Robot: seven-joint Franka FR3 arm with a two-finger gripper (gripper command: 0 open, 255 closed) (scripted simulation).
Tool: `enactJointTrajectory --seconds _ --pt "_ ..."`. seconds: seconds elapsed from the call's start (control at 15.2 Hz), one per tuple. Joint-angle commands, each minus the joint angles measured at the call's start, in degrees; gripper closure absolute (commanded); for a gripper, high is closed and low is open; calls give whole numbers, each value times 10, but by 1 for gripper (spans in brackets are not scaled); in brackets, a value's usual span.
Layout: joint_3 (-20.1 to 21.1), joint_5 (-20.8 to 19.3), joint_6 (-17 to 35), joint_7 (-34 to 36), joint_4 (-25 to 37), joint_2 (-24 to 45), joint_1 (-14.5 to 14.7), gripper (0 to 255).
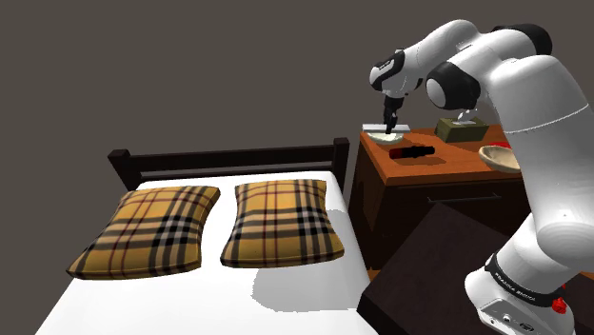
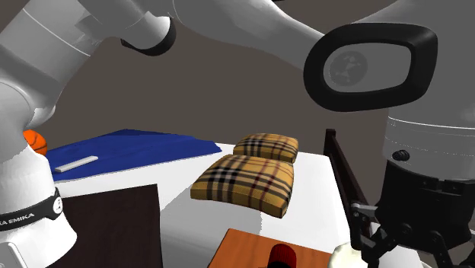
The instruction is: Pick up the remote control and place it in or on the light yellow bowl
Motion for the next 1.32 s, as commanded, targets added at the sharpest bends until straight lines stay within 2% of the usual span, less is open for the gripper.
enactJointTrajectory --seconds 0.0,0.07,0.13,0.46,0.73,1.25 --pt "0 0 0 0 0 0 0 255" --pt "0 0 0 0 0 0 0 255" --pt "0 0 0 0 0 0 0 0" --pt "0 0 0 0 0 0 0 0" --pt "-20 -24 -48 14 17 -35 10 0" --pt "-20 -24 -48 14 17 -35 10 0"
